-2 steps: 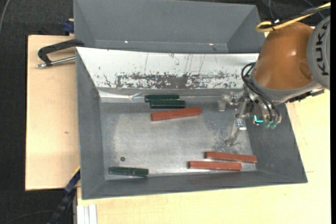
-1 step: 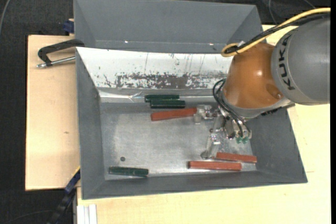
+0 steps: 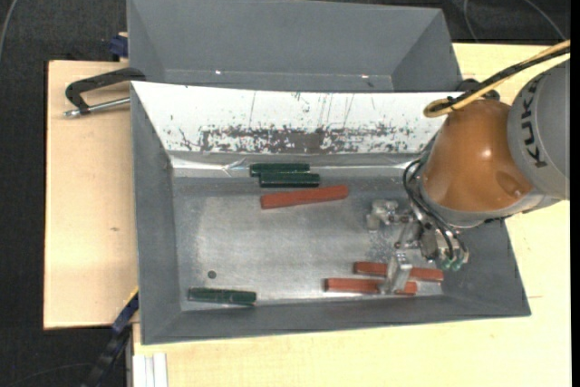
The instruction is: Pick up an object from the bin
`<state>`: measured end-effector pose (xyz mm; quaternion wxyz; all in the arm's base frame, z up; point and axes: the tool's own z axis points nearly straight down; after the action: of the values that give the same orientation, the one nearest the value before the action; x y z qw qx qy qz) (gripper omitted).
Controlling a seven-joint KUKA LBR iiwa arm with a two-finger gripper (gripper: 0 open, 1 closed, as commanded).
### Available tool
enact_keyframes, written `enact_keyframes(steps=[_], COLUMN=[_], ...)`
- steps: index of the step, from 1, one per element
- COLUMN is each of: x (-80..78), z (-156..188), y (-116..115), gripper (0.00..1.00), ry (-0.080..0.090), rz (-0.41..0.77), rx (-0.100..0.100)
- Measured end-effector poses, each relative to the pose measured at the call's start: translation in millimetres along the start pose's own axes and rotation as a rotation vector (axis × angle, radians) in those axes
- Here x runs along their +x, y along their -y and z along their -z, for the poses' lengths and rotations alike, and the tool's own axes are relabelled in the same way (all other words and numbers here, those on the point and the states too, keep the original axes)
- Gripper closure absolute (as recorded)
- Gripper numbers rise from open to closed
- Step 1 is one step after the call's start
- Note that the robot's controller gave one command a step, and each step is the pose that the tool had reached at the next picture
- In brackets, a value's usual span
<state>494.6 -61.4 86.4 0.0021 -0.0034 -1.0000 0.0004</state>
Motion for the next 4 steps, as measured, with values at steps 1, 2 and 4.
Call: enact_keyframes(steps=[1,2,4], x=[1.3,-0.4,-24.9], z=[-16,-13,119], y=[10,10,-31], gripper=[0.00,1.00,1.00], ry=[0.003,0.009,0.006], rz=[0.032,0.033,-0.023], rx=[-0.002,-0.001,-0.002])
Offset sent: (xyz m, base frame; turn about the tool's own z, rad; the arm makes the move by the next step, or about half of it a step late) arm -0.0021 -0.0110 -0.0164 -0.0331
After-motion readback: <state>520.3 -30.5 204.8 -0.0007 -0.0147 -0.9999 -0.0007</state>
